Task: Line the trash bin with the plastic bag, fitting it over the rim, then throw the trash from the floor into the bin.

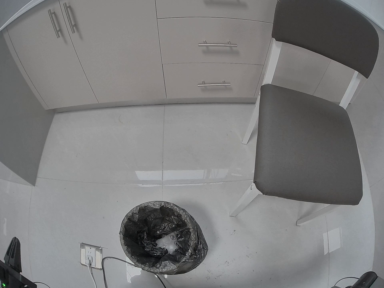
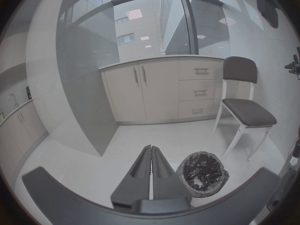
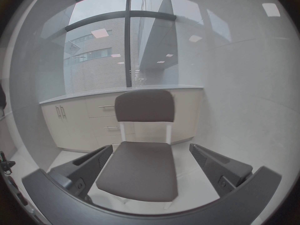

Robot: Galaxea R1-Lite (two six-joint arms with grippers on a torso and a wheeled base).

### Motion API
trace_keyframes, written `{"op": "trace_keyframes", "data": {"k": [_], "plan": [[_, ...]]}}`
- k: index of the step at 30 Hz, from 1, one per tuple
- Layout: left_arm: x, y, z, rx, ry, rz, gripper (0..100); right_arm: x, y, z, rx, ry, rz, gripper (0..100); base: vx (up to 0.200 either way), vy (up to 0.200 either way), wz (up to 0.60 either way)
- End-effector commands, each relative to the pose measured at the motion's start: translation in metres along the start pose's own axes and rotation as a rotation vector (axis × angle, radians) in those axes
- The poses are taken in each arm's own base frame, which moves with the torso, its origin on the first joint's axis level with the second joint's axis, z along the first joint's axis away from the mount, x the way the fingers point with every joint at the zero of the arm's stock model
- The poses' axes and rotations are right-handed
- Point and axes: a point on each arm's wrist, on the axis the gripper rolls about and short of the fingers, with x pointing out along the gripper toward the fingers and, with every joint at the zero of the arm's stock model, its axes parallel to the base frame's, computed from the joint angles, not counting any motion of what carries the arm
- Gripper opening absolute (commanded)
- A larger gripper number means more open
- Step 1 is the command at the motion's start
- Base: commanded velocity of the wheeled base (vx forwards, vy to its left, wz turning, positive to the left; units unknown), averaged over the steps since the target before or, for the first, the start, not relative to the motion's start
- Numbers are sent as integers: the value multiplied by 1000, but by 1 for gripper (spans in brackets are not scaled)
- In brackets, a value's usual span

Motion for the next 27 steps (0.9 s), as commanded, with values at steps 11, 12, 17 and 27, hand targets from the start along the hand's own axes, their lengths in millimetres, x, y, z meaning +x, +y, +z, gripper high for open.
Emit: {"op": "trace_keyframes", "data": {"k": [11, 12, 17, 27], "plan": [[6, -4, -23, -52, 31, -80, 0, -100, -12, -38, -28, -144, -178, 100, 0, 0, 0], [6, -4, -23, -52, 31, -82, 0, -101, -12, -40, -21, -136, -178, 100, 0, 0, 0], [6, -4, -23, -54, 31, -80, 0, -98, -12, -47, -31, -85, -167, 100, 0, 0, 0], [6, -4, -22, -73, 26, -78, 0, -84, -2, -71, -200, 2, 262, 100, 0, 0, 0]]}}
